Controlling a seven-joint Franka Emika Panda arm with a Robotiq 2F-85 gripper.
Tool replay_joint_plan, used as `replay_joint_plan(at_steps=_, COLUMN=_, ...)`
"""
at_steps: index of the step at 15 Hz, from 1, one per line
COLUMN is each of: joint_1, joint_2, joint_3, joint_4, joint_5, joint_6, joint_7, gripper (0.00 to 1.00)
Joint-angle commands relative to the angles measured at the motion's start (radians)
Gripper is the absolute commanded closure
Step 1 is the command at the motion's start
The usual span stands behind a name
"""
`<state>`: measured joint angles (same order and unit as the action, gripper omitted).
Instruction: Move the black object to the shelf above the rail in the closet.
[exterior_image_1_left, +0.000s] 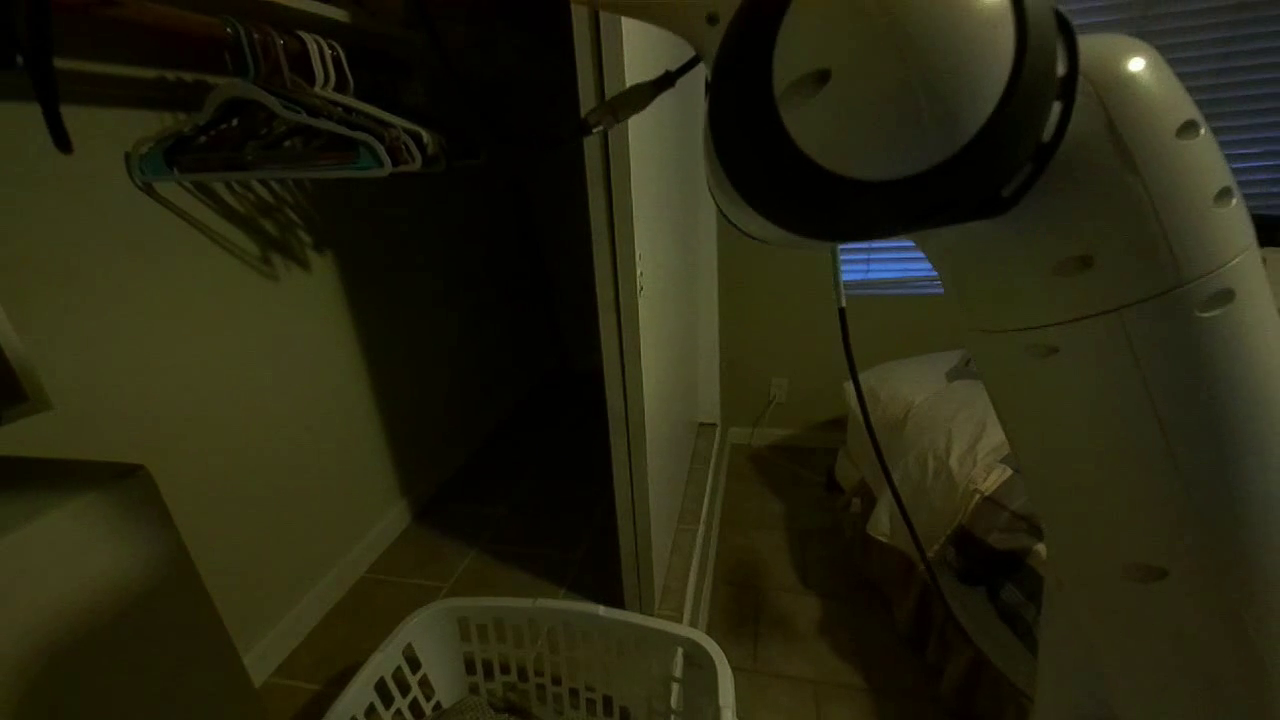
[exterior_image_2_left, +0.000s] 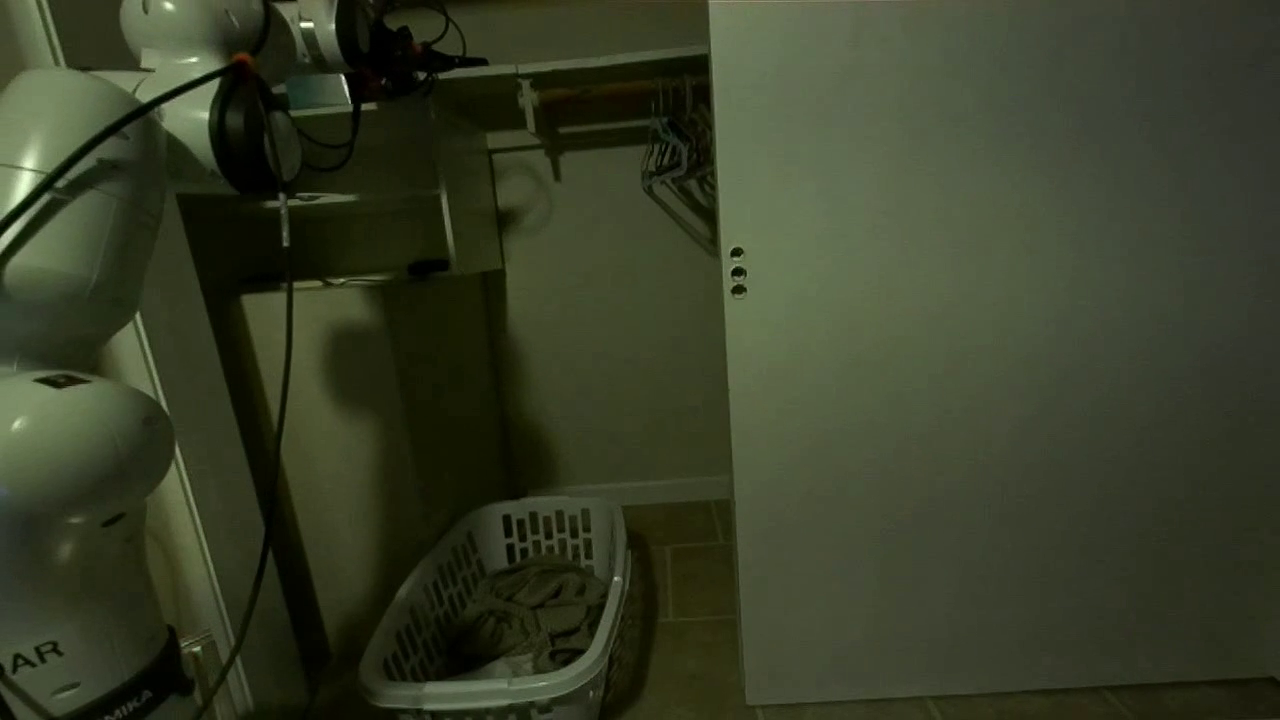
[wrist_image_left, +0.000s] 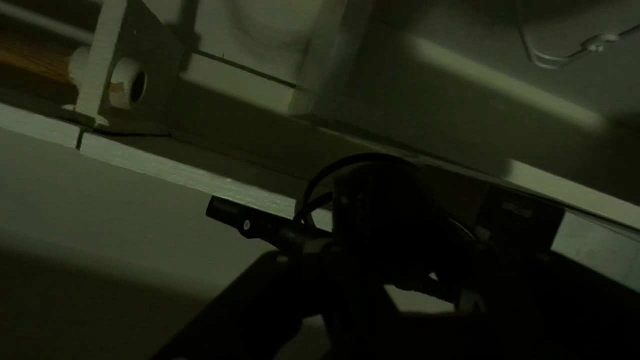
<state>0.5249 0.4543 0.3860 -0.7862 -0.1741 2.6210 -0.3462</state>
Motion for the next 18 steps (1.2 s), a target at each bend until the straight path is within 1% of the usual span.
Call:
replay_joint_plan(at_steps=1, joint_1=0.022, joint_2=0.096, joint_3=0.024, joint_4=0.168, joint_5=0.010, joint_6=-0.086, joint_7=-0.072, gripper=0.85)
replay_joint_plan(at_steps=3, joint_1=0.033, joint_2=0.122, joint_3=0.027, joint_4=0.203, joint_5=0.005, joint_6=-0.113, joint_7=-0.090, gripper=0.85)
replay_joint_plan(at_steps=4, joint_1=0.048, joint_2=0.115, joint_3=-0.003, joint_4=0.189, joint_5=0.039, joint_6=-0.106, joint_7=-0.107, gripper=0.85)
replay_joint_plan(at_steps=10, joint_1=0.096, joint_2=0.167, joint_3=-0.037, joint_4=0.260, joint_5=0.031, joint_6=-0.083, joint_7=-0.134, gripper=0.85)
replay_joint_plan(at_steps=18, joint_1=0.140, joint_2=0.224, joint_3=-0.084, joint_4=0.347, joint_5=0.028, joint_6=-0.079, joint_7=-0.156, gripper=0.85)
